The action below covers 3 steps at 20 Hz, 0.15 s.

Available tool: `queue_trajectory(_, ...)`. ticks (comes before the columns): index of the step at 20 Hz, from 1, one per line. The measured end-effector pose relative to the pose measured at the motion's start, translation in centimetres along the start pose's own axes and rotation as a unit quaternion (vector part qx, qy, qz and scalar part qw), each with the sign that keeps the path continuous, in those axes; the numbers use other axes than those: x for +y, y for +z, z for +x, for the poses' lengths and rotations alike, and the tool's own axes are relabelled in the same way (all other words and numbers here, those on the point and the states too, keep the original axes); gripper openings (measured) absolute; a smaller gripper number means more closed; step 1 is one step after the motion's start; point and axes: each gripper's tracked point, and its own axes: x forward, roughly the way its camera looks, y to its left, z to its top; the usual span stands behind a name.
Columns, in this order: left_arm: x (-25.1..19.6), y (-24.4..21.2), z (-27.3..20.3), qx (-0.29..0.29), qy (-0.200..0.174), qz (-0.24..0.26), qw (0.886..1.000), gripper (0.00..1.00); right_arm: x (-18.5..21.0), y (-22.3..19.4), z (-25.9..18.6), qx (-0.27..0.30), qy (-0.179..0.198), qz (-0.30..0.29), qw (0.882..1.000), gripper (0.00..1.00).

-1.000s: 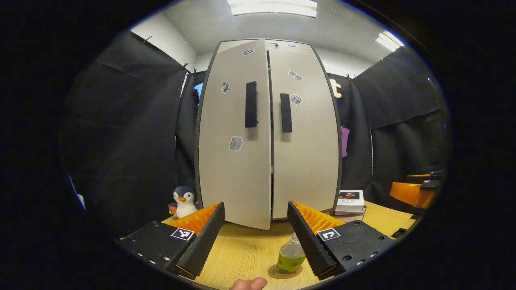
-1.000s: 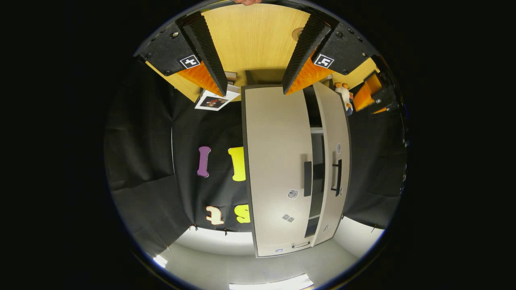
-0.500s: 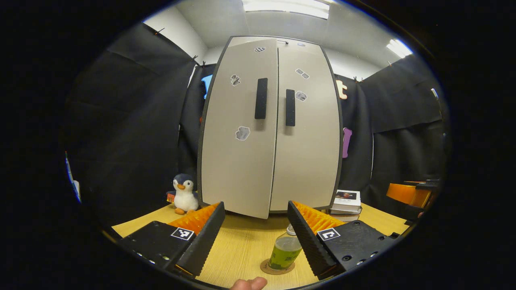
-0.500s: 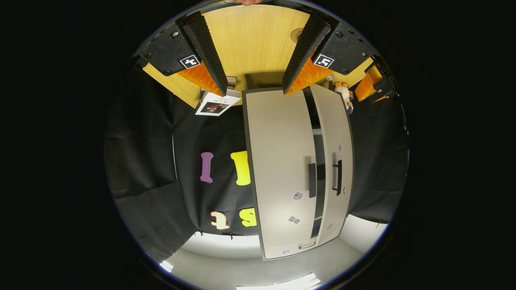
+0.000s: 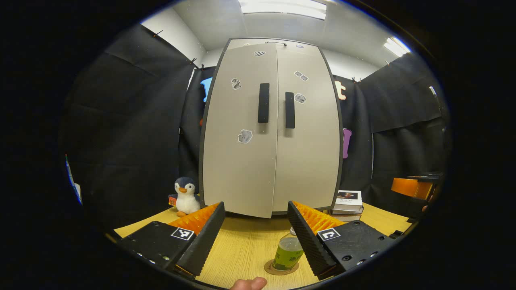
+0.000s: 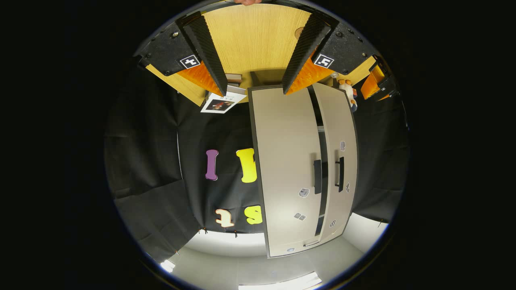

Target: Grasp the bottle in the cabinet with the left hand and place it on the coaster, then close the right door with the right hand and the left door with the left hand.

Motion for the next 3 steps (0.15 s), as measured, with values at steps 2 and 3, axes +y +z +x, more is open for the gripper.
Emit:
queue_trajectory(2, 0.28, 0.13, 0.2, -0.003, 0.005, 0.005, 1.0, 0.95, 0.21, -0.12, 0.0, 0.003, 0.002, 0.0, 1.0, 0.84)
queue_trajectory(3, 0.3, 0.09, 0.17, -0.002, 0.005, 0.003, 1.0, 0.95, 0.31, -0.19, 0.07, 0.004, 0.003, 0.001, 1.0, 0.84)
